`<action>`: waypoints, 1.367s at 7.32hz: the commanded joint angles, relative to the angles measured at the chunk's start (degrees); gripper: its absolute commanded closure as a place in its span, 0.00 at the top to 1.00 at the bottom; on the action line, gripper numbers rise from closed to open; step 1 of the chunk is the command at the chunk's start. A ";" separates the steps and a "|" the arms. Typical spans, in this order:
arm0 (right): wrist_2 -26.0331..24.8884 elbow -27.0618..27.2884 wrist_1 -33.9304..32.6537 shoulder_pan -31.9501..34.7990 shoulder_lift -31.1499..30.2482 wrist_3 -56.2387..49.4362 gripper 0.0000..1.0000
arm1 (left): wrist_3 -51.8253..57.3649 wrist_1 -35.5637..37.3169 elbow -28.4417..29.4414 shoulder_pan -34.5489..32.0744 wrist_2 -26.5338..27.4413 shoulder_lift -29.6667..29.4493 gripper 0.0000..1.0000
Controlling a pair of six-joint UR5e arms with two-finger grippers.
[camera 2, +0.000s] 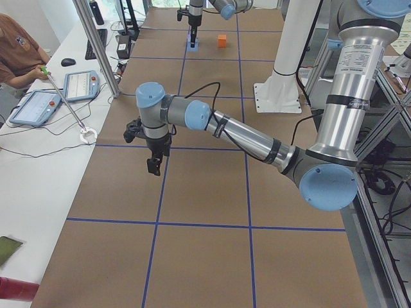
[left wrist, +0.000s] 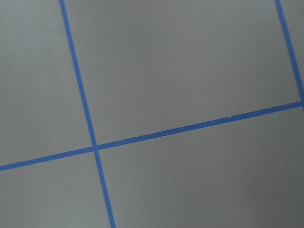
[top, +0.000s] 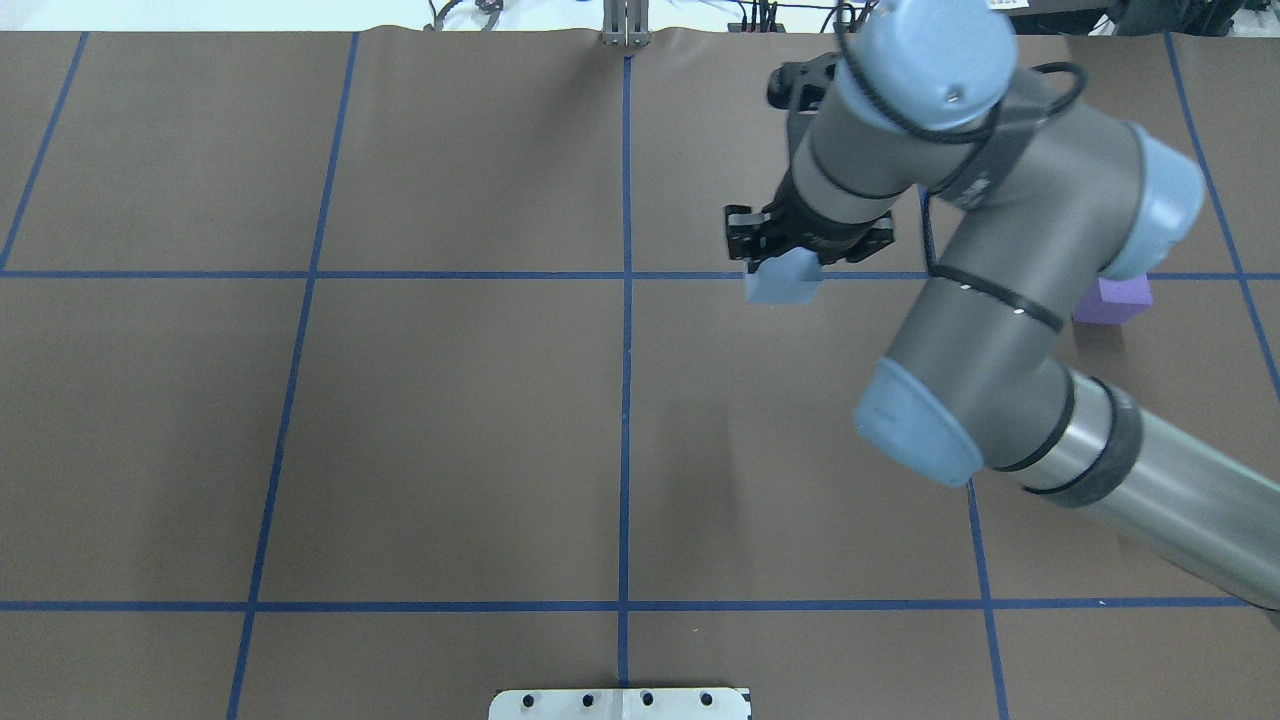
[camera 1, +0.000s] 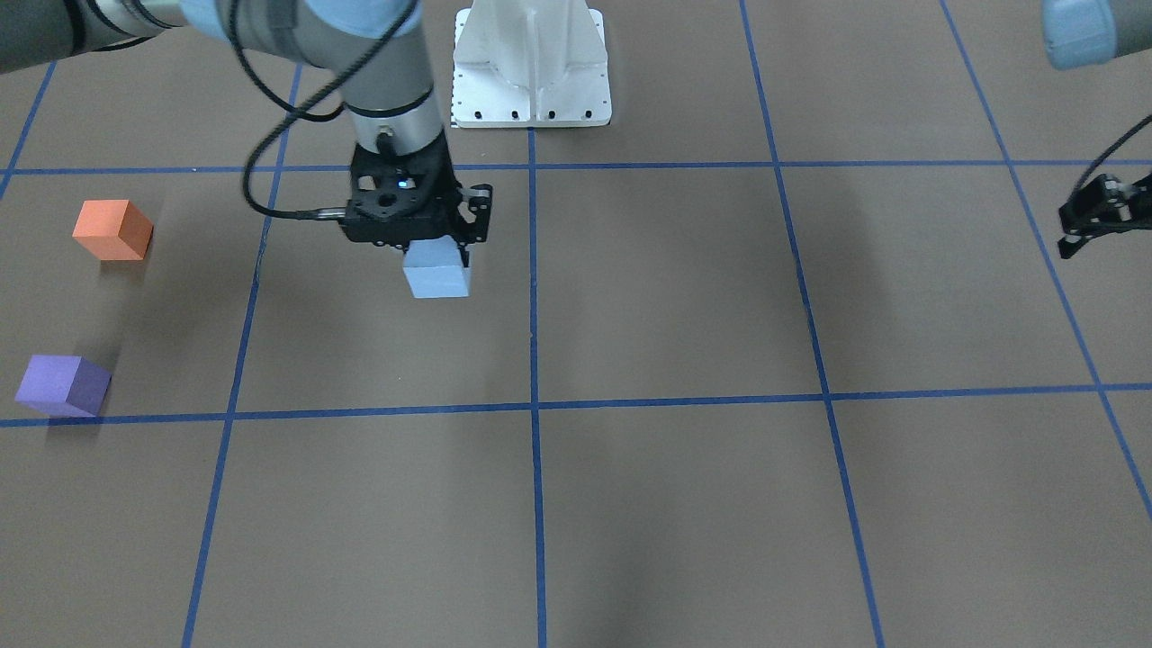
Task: Place blue block between orange and purple blocks
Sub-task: 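Carry the light blue cube with the right gripper toward the purple cube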
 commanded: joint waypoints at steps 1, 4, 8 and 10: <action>5.78 1.18 7.18 9.50 -14.25 -12.14 0.00 | 1.45 -7.57 4.97 -3.62 -0.27 2.04 1.00; 6.05 -5.03 21.40 12.70 -26.43 -17.39 0.00 | 1.36 -20.33 13.48 -3.55 0.08 3.90 1.00; 6.49 -12.44 27.44 11.91 -28.12 -16.78 0.00 | 1.28 -20.00 14.29 -3.37 -0.01 3.55 1.00; 8.95 -12.70 27.44 9.20 -29.09 -16.43 0.00 | 1.28 -20.09 14.38 -3.20 0.17 3.29 1.00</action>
